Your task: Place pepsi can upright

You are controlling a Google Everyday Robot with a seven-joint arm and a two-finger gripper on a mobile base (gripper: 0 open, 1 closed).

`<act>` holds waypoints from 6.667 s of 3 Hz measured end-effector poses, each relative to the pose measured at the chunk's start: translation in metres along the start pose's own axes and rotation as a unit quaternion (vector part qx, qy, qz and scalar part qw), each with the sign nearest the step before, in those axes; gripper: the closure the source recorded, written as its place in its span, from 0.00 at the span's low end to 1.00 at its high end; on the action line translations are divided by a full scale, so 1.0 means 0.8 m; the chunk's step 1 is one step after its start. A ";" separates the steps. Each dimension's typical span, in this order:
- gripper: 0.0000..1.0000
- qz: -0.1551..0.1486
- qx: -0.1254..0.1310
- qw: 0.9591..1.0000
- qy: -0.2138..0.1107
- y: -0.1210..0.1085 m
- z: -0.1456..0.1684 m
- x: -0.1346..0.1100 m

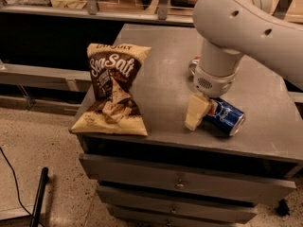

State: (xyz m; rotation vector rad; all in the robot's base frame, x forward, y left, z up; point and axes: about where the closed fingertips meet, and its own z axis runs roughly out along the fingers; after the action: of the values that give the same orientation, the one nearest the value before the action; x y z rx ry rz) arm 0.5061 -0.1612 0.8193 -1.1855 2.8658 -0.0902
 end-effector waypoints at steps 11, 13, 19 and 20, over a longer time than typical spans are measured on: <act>1.00 -0.135 -0.183 0.709 -0.668 -0.069 -0.187 0.033; 0.82 -0.103 -0.171 0.689 -0.697 -0.077 -0.153 0.066; 0.00 -0.154 -0.100 0.715 -0.674 -0.074 -0.118 0.094; 0.00 -0.163 -0.080 0.723 -0.666 -0.079 -0.131 0.103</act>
Offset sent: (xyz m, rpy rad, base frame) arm 0.0003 0.0230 0.0552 0.2505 -0.1158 0.2548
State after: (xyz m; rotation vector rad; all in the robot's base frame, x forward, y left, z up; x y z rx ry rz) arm 0.4861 -0.2598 0.9273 -1.0416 1.3828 0.7066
